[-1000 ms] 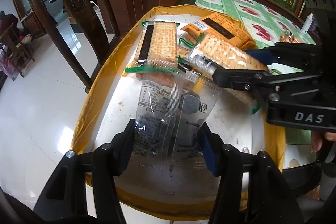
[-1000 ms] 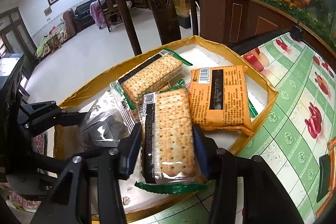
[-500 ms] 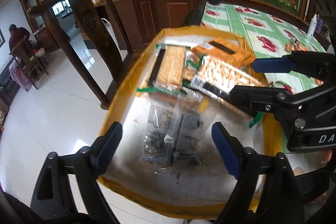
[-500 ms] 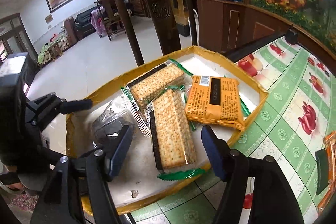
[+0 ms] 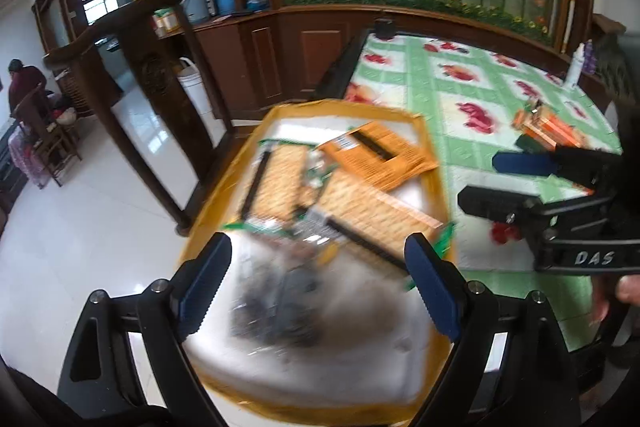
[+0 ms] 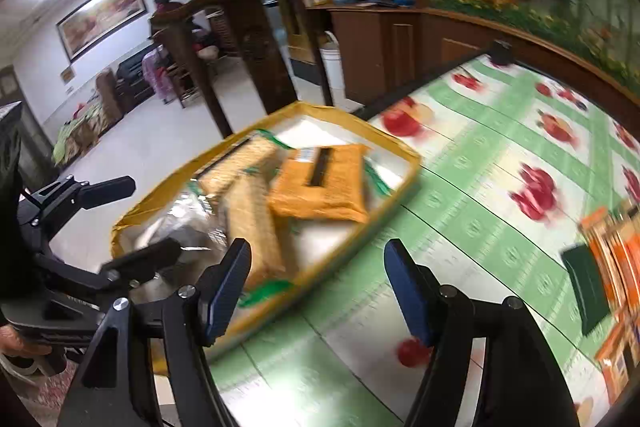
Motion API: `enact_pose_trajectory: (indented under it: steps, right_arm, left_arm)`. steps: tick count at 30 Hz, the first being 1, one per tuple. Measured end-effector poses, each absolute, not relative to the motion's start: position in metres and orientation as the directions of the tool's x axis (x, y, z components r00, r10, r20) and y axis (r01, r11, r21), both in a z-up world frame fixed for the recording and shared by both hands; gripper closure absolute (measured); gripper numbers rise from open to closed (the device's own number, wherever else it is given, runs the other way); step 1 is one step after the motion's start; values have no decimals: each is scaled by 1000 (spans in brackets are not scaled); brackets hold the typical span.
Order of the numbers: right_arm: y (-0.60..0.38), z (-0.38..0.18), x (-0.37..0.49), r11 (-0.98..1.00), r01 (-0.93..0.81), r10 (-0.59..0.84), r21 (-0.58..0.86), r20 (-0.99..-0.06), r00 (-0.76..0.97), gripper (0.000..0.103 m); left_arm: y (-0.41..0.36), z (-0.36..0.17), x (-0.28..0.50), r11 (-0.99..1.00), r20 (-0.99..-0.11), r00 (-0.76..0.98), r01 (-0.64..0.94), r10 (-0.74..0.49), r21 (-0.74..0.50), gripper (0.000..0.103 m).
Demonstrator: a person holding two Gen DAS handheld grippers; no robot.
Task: Organize snacks
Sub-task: 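Return both tools from the tray to the snack pile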
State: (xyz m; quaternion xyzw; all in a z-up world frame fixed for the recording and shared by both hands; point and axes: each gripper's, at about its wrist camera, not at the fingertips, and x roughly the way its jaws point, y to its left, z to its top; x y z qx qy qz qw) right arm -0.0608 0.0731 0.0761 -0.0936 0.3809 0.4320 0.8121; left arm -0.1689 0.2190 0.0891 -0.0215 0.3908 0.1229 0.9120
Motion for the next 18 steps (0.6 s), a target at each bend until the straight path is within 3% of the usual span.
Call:
enact_pose_trajectory:
  steps: [18]
  right_arm:
    - [-77, 62, -2, 826, -550, 446, 123, -739, 505, 33]
  left_arm:
    - [90, 98, -70, 998, -764, 642, 30, -62, -55, 15]
